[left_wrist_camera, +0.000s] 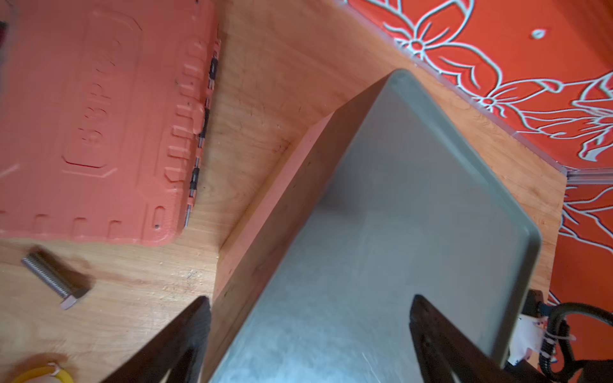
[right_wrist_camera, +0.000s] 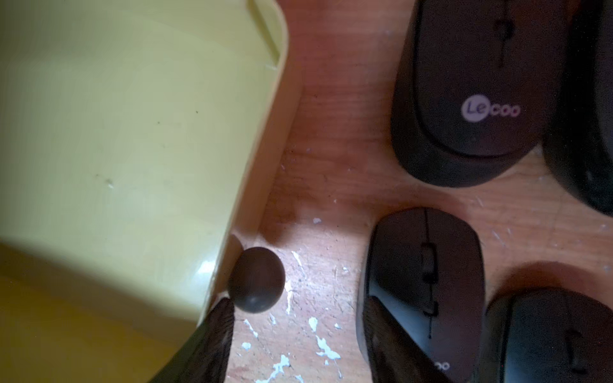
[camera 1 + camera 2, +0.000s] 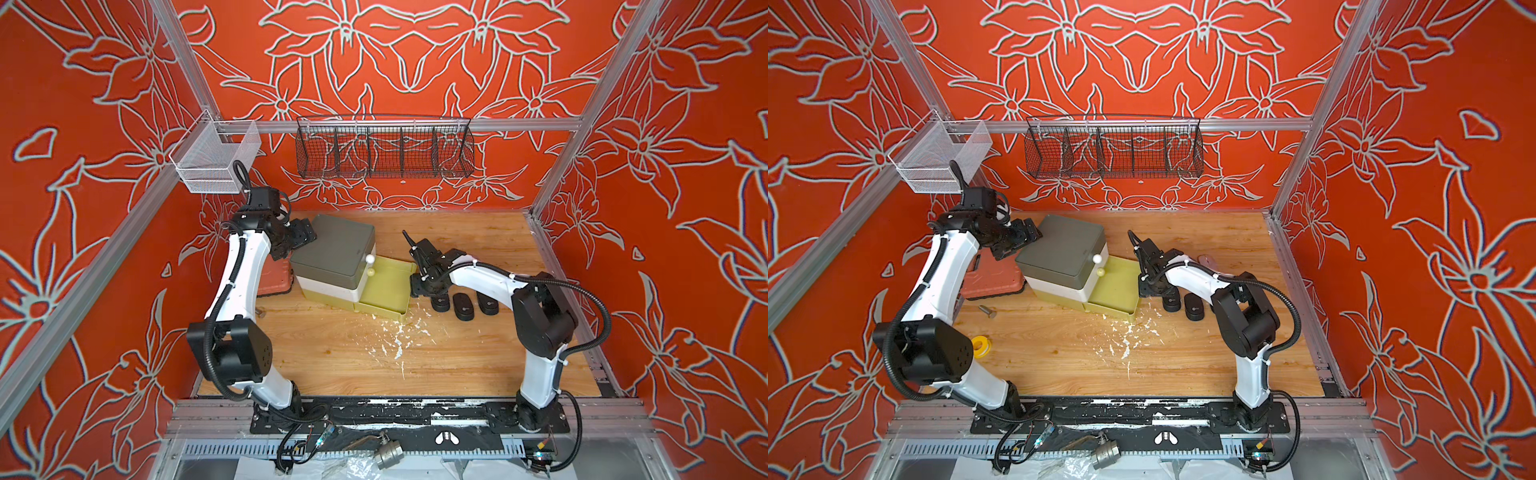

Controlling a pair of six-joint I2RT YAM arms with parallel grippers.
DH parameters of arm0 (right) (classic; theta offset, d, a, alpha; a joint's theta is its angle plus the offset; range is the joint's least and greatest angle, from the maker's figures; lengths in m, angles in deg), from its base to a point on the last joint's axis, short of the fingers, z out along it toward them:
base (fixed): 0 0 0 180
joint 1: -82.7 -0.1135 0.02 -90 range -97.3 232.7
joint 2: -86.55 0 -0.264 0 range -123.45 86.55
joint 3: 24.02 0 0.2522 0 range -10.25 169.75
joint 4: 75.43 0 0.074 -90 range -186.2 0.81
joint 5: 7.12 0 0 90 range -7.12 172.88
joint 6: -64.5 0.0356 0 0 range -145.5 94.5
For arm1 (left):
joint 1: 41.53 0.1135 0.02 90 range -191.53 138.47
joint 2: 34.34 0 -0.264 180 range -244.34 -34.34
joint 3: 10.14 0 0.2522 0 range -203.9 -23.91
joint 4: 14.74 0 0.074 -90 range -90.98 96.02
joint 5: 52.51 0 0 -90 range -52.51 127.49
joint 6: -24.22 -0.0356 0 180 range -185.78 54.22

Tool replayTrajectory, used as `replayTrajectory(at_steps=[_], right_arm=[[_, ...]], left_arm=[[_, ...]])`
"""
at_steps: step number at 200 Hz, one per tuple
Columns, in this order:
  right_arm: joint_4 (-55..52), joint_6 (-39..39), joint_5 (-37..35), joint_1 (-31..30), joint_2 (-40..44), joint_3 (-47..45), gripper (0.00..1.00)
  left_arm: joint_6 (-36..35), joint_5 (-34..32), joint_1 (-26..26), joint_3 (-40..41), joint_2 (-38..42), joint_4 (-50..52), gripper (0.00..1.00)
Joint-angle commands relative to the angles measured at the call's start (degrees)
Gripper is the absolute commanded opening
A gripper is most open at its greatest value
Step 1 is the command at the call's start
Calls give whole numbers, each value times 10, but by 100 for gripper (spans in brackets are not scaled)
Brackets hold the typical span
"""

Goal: Take the mice out of the drawer
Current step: Place the mouse at the center of the board, then close the drawer of the storage box.

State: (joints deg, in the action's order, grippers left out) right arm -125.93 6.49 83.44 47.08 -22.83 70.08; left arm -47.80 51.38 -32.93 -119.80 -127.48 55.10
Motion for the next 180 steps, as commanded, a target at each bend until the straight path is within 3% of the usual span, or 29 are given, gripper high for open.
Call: replayTrajectory(at_steps=[1,53,100,180], right_arm=[[11,11,16,1,-20,22,65],[63,12,78,0,-40,43,65],[82,10,107,3,-56,55,63],[211,49,215,40,-40,-27,41]], left_arm=[[-22,34,3,-10,-11,14,93],[-22,96,-5,24,-4,-7,92],[-20,104,-60,50,8,-16,90],[17,95,-136,82,29,-61,84]])
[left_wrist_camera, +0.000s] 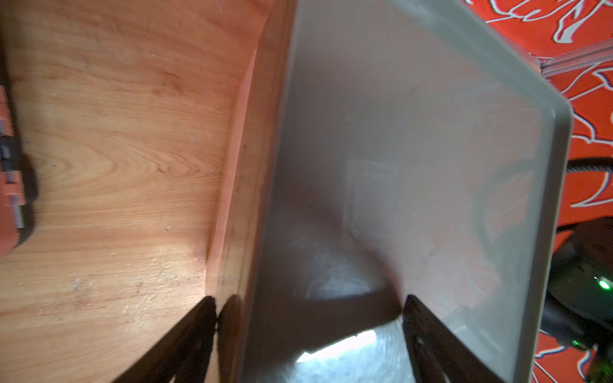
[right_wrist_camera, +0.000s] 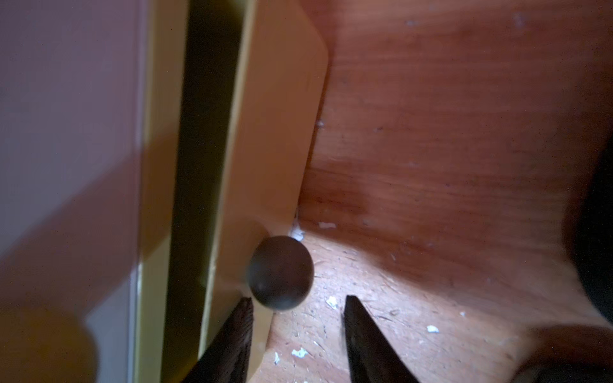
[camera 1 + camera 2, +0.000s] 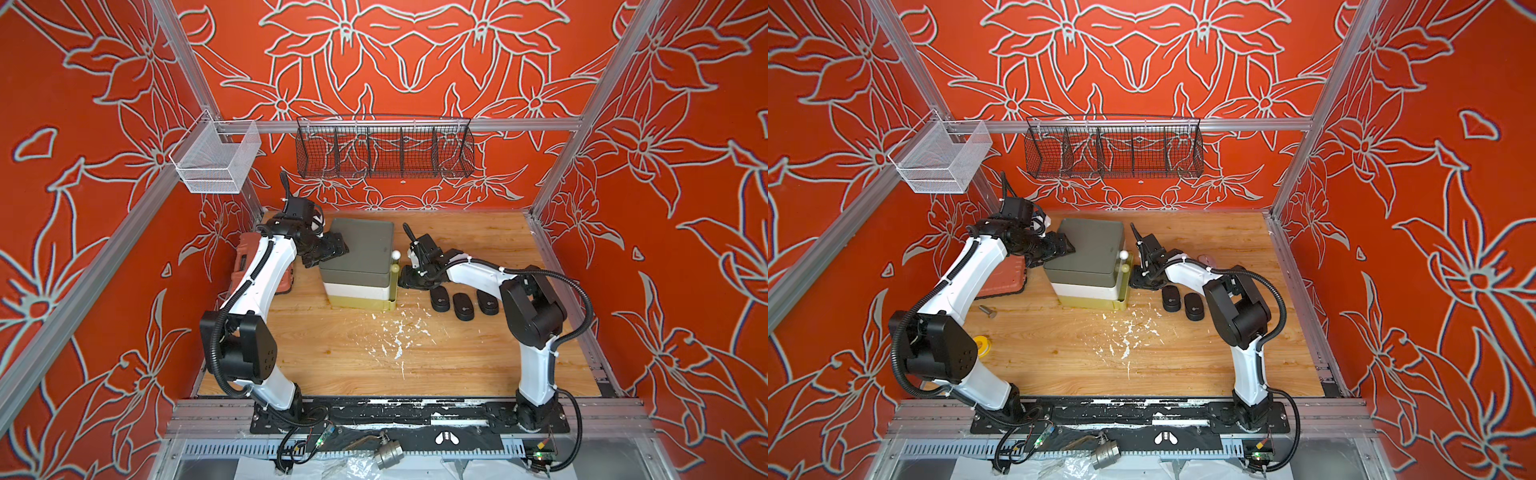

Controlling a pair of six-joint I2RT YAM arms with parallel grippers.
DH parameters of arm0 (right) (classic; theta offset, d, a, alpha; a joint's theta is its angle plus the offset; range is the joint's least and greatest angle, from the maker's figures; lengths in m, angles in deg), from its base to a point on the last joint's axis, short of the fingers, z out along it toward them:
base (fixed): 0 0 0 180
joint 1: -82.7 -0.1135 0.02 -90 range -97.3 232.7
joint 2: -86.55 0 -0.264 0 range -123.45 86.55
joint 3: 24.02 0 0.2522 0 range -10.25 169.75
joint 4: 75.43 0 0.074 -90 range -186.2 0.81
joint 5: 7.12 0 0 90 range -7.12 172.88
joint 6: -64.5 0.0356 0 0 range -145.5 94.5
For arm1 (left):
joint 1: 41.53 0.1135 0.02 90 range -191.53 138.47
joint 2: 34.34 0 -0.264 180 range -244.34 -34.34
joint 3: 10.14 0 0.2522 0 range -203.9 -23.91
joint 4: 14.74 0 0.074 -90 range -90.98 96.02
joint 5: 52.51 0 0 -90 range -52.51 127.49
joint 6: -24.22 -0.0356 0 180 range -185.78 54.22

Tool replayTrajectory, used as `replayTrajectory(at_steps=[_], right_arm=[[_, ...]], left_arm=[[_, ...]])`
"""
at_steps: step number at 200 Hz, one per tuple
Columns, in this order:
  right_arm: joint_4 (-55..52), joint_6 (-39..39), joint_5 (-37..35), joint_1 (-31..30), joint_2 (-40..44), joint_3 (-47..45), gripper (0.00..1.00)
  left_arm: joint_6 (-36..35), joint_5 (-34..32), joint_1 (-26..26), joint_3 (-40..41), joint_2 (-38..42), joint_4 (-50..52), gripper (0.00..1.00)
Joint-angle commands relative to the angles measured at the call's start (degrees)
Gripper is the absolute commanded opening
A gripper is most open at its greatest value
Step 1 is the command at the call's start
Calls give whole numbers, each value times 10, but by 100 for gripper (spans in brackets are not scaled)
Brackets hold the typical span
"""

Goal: Take the mice out of the drawer
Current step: Close the drawer of the storage box.

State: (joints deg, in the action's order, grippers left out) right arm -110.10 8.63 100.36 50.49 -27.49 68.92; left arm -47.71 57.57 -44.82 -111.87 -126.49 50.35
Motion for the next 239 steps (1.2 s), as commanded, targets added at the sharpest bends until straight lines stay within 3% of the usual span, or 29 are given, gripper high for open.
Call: replayTrajectory(at_steps=[1,23,59,104,141,173,199,219,239], right_arm=[[54,28,47,6,7,-16,41],[91,38,73,8,8,-31,33],[112,47,97,9,15,-44,30],[87,28,60,17,69,-80,29],[7,-17,1,26,158,-102,41],[-65,-61,-90,51,262,-127,56],[-102,-98,-215,74,352,-154,71],[-92,-101,-345,100,403,-198,87],[-45,-105,-462,128,430,-255,95]], left_arm=[[16,33,-18,2,20,-13,84],[20,42,-25,3,19,-17,84],[31,46,-41,9,17,-34,82],[27,4,-43,-11,24,-14,82],[11,-67,-40,-63,68,33,93],[13,-152,-21,-71,165,55,99],[65,-282,-1,13,278,62,98],[122,-342,17,164,378,9,98],[162,-423,23,313,431,-63,98]])
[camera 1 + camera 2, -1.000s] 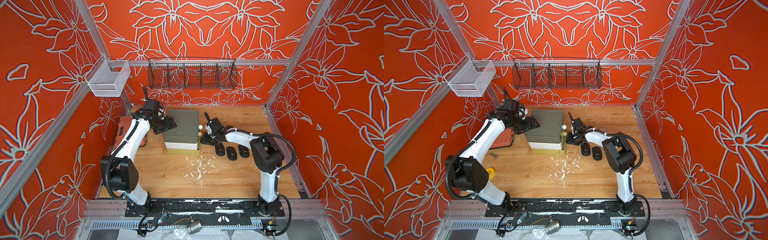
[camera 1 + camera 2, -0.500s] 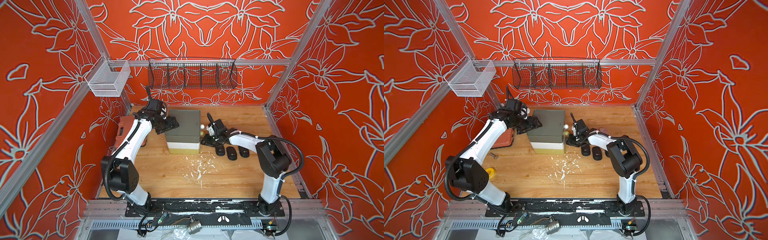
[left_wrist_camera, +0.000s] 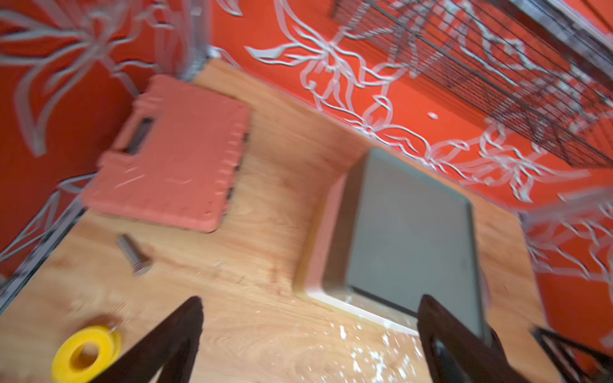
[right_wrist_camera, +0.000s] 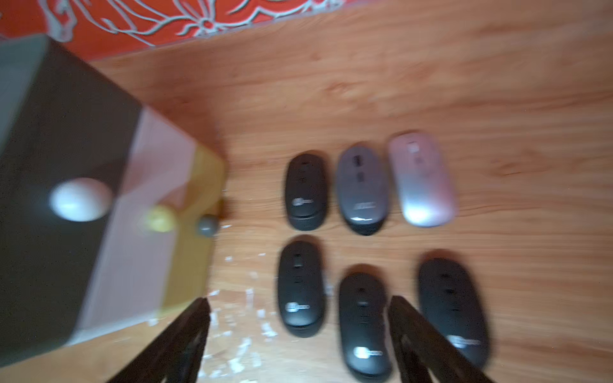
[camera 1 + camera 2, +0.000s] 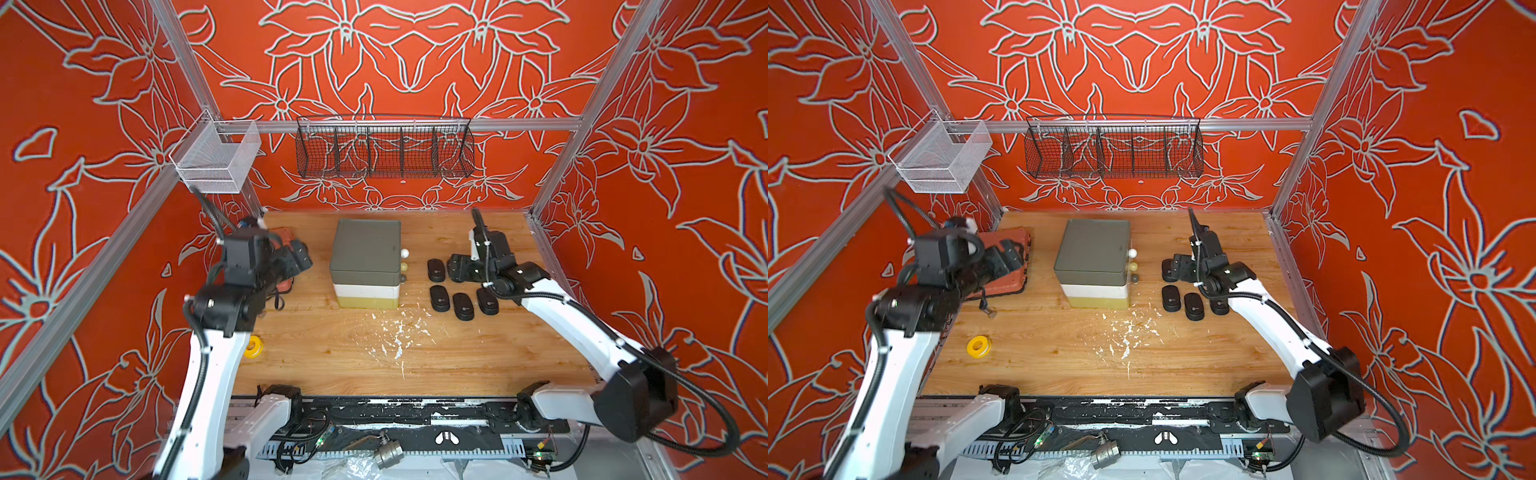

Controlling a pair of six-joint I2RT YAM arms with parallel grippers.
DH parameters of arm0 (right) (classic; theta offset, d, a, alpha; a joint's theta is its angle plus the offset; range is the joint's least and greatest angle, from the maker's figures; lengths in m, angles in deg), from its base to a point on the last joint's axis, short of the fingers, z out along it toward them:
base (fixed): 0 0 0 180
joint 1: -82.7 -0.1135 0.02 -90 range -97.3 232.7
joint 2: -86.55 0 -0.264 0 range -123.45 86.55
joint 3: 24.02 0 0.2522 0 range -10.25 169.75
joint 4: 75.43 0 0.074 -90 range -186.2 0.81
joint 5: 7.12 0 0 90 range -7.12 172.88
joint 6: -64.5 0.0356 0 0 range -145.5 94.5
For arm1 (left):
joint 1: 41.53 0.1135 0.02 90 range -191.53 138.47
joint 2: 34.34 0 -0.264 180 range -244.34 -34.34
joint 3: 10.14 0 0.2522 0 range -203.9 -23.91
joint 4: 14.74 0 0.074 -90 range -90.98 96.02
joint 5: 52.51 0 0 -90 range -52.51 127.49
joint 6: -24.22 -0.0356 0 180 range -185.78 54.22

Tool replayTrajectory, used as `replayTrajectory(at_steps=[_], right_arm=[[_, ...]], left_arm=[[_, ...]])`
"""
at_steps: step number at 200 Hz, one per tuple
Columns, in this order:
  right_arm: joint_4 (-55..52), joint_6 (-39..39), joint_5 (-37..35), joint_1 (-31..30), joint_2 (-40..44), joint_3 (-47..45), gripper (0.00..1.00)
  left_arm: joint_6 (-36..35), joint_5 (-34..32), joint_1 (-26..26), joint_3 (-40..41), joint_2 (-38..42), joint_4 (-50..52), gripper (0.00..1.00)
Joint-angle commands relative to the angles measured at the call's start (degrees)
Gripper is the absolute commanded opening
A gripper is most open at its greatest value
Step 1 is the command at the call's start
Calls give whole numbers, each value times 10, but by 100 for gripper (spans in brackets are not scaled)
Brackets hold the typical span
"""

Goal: Take the mice out of the drawer
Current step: Close the drawer of the storage box, then reset both arms

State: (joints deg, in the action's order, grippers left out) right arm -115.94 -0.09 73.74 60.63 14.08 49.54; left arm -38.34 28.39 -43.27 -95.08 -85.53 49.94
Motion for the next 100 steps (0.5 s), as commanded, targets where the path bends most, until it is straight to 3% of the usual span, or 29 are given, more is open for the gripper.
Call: replayTrajectory(at_steps=[1,25,46,65,100], right_arm=[[15,-18,-200,29,15,-65,96],[136,-46,-253,79,9,-147,98],[254,-97,-252,104,-4,-207,98],[301,-131,-240,115,0,-225,98],[450,-180,-173,148,-27,-299,98]], left_arm=[[69,-136,8,152,23,-64,98],[33,-204,8,297,17,-227,98],[-68,-225,8,384,-24,-378,98],[-142,-198,9,453,-70,-523,98],[-184,-96,9,472,-137,-638,98]])
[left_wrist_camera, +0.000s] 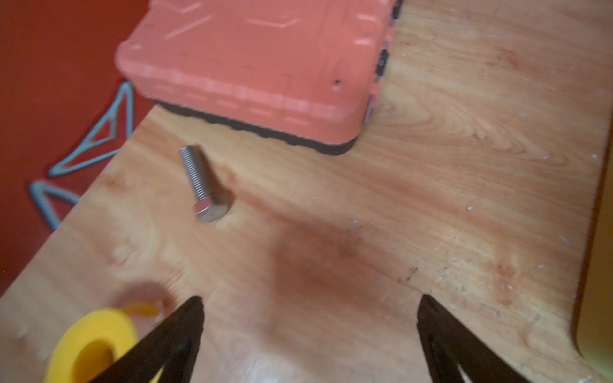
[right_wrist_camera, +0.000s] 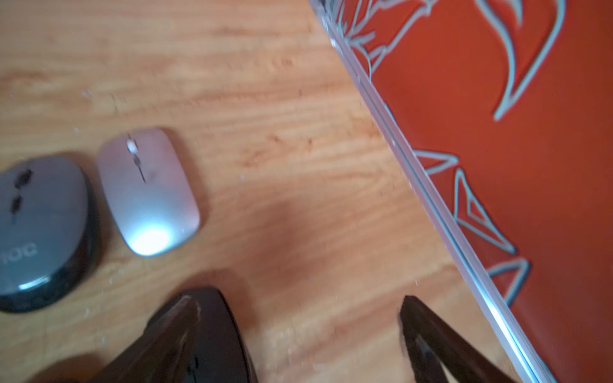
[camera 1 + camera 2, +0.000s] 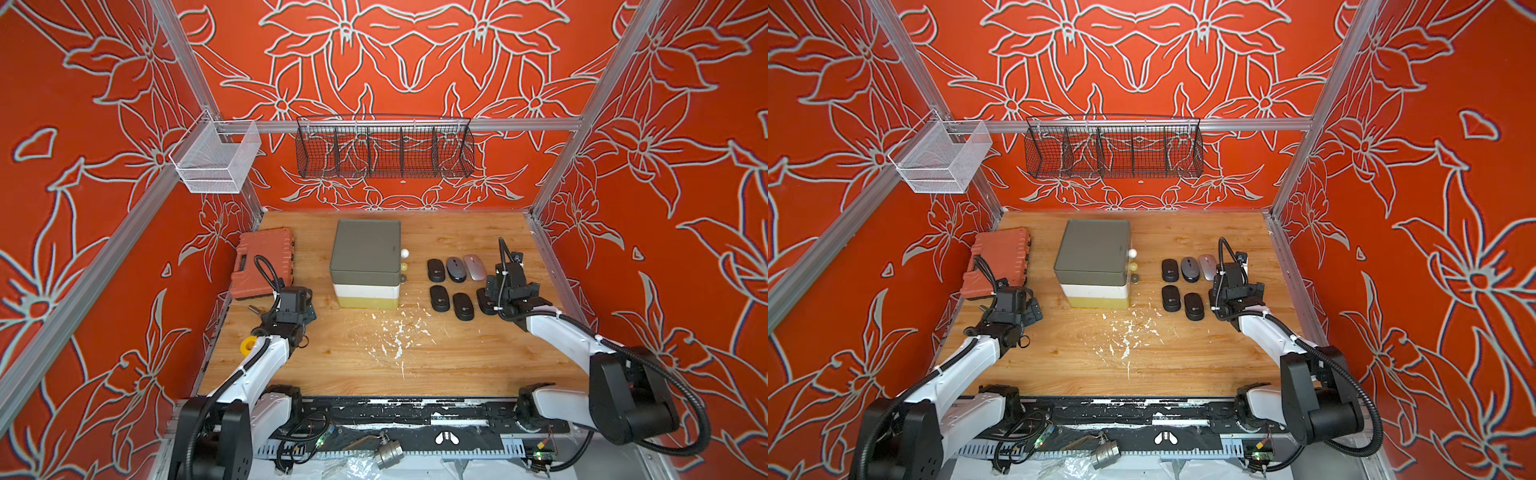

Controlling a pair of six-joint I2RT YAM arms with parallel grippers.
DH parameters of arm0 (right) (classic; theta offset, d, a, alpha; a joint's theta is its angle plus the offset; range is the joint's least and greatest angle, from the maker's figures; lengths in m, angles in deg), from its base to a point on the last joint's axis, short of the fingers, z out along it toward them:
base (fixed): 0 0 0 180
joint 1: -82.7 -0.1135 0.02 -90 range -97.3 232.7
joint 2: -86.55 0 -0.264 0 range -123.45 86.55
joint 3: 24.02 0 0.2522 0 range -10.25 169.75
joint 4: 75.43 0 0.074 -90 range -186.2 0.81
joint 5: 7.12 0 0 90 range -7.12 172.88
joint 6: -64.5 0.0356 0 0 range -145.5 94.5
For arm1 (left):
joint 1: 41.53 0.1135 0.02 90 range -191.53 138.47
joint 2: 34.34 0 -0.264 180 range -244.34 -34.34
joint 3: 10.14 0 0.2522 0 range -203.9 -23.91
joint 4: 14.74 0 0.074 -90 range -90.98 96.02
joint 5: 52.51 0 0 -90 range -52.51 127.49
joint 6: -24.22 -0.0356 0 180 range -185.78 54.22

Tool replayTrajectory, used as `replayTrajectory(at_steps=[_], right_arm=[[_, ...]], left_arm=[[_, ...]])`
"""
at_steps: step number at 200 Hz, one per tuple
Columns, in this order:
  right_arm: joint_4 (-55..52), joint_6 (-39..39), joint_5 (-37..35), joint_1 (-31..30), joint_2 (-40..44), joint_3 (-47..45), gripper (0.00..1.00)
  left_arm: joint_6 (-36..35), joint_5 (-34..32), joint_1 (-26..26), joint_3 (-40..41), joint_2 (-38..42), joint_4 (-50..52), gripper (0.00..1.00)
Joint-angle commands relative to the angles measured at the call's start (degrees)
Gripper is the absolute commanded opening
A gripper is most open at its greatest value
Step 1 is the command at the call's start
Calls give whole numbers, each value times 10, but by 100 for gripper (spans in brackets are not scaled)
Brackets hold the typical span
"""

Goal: Take the mice out of the drawer
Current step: Reset both arms

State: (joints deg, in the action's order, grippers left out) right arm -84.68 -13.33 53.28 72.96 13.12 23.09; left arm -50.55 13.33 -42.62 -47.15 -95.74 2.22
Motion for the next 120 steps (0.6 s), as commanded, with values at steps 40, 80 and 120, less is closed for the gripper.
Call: replayTrajectory(at_steps=[40,80,120], right_arm=[[299,-99,151,62,-27,-107,98],[411,-128,252,77,-78,-147,98],[410,-130,252,77,-74,-148,98]], left_arm=[[-122,147,9,23,-97,-315,98],[-153,199,9,9,-155,-328,98],[-131,207,28,-2,-155,-308,98]])
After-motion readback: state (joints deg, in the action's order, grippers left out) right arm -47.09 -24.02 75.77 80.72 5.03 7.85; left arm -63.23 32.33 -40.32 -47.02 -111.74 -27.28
